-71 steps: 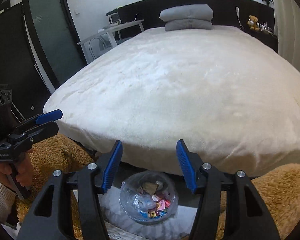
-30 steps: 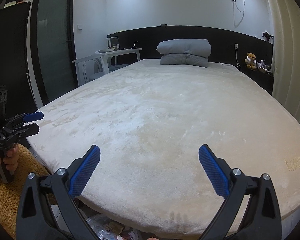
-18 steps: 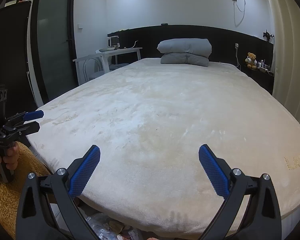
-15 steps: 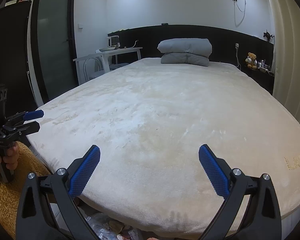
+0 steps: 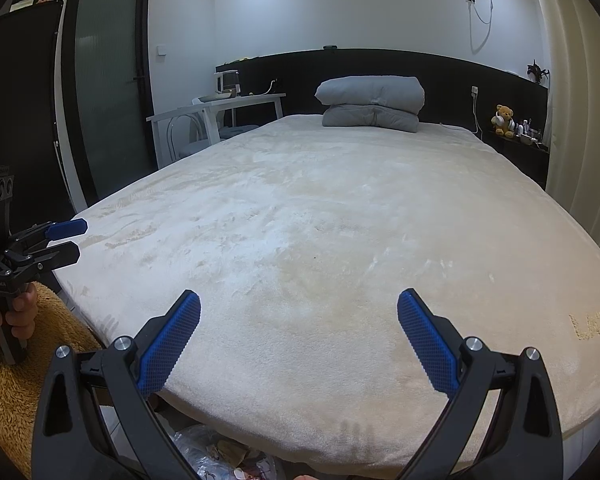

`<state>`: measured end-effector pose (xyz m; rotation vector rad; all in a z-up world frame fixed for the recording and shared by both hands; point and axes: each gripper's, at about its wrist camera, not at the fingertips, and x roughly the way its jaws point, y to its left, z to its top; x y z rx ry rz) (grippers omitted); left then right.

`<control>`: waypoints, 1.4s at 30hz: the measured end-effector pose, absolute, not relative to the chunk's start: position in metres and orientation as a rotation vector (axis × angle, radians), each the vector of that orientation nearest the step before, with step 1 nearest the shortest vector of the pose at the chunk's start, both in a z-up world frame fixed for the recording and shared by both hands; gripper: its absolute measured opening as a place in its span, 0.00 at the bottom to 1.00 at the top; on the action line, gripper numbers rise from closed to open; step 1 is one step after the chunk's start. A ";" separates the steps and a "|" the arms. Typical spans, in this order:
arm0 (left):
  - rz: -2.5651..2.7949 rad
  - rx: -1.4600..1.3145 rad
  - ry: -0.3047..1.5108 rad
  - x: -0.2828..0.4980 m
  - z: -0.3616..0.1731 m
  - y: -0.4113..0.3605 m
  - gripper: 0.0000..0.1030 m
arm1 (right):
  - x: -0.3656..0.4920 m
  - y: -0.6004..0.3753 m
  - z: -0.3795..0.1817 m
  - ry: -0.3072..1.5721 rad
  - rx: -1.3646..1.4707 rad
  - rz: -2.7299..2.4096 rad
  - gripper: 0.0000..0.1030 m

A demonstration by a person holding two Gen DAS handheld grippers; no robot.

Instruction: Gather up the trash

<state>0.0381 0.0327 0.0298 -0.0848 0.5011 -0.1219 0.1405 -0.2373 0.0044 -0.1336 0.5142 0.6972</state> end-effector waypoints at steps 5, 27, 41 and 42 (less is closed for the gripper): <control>-0.120 -0.085 0.502 0.038 0.030 0.033 0.94 | 0.141 -0.237 0.004 0.515 -0.133 0.697 0.95; -0.116 -0.084 0.498 0.038 0.031 0.033 0.94 | 0.142 -0.237 0.003 0.514 -0.130 0.696 0.95; -0.115 -0.082 0.496 0.039 0.031 0.033 0.94 | 0.142 -0.236 0.003 0.517 -0.134 0.695 0.95; -0.115 -0.082 0.498 0.039 0.031 0.034 0.94 | 0.142 -0.236 0.003 0.518 -0.134 0.694 0.95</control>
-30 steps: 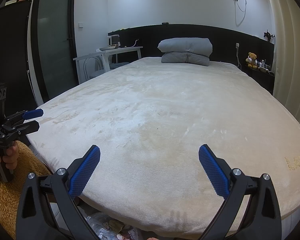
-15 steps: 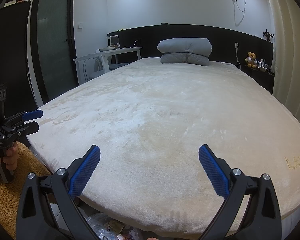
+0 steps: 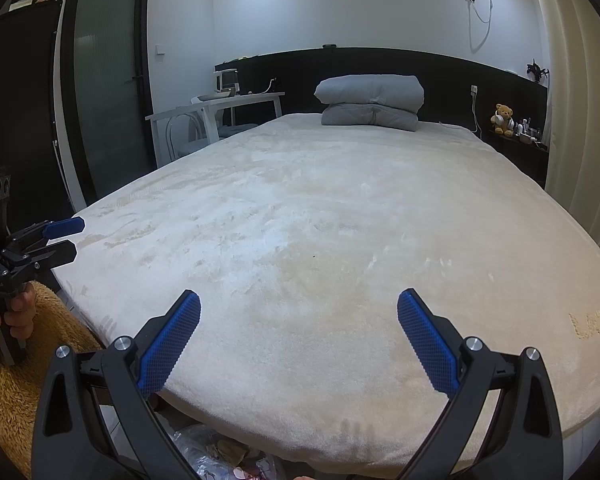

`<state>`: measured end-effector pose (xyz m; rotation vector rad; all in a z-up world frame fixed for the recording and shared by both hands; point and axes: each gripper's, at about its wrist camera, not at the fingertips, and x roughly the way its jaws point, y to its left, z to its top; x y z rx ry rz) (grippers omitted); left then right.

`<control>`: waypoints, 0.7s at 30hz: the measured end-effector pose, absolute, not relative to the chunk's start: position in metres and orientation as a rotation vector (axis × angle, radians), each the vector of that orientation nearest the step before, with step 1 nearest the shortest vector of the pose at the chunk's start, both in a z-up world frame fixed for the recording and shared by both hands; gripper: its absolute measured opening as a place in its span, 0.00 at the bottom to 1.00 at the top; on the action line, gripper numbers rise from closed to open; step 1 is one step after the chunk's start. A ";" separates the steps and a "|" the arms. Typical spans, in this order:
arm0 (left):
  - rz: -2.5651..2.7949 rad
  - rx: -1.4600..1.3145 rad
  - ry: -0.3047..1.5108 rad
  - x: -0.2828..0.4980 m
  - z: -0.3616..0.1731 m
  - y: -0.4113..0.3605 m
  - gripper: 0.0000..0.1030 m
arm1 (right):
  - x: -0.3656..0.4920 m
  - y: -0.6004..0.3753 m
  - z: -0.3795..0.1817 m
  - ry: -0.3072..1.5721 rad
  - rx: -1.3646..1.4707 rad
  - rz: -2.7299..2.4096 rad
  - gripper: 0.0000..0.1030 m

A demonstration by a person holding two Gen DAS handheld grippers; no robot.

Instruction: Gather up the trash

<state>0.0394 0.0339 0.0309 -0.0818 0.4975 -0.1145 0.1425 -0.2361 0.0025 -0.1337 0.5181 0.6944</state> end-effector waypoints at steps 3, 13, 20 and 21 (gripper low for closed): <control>-0.115 -0.082 0.497 0.039 0.031 0.035 0.94 | 0.143 -0.236 0.003 0.519 -0.136 0.694 0.95; -0.115 -0.080 0.499 0.039 0.031 0.035 0.94 | 0.142 -0.236 0.002 0.521 -0.141 0.694 0.95; -0.115 -0.080 0.498 0.039 0.031 0.034 0.94 | 0.142 -0.236 0.002 0.521 -0.141 0.693 0.95; -0.115 -0.079 0.499 0.039 0.031 0.034 0.94 | 0.142 -0.236 0.002 0.521 -0.142 0.694 0.95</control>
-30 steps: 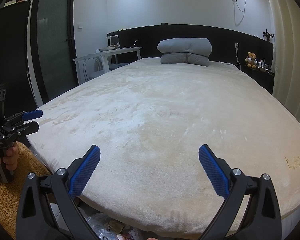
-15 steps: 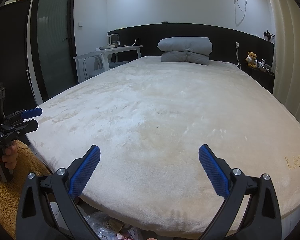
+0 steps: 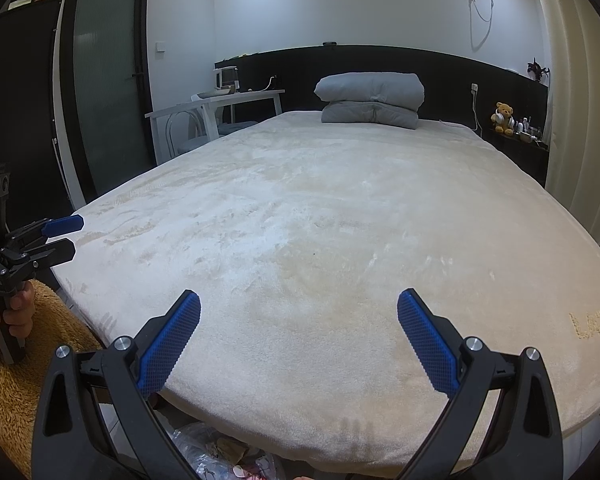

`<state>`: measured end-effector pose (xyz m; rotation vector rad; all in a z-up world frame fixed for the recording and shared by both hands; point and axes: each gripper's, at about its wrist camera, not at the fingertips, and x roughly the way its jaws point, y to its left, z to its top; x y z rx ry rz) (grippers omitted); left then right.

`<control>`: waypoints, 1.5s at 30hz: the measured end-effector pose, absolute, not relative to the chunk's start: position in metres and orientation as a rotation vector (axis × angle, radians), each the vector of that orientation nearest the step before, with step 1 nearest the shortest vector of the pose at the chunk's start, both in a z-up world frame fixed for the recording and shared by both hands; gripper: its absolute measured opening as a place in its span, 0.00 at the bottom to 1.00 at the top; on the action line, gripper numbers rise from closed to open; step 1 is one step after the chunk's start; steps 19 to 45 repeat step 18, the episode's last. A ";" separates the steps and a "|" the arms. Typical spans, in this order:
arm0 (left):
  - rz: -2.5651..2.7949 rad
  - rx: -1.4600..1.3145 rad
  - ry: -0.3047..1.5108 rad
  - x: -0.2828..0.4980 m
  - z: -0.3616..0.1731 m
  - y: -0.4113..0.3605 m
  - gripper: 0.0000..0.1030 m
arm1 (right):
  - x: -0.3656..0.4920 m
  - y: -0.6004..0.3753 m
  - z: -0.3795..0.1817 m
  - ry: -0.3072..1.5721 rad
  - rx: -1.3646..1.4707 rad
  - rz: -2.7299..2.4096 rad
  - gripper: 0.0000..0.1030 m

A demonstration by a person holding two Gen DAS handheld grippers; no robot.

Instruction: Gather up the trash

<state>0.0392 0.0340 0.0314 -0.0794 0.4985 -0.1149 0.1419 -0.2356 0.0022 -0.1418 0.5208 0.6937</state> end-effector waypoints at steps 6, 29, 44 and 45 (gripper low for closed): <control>-0.115 -0.079 0.497 0.039 0.032 0.033 0.94 | 0.142 -0.236 0.002 0.521 -0.141 0.693 0.95; -0.106 -0.076 0.500 0.038 0.031 0.031 0.94 | 0.142 -0.236 0.002 0.522 -0.142 0.693 0.95; -0.106 -0.076 0.500 0.038 0.031 0.031 0.94 | 0.142 -0.236 0.002 0.522 -0.142 0.693 0.95; -0.106 -0.076 0.500 0.038 0.031 0.031 0.94 | 0.142 -0.236 0.002 0.522 -0.142 0.693 0.95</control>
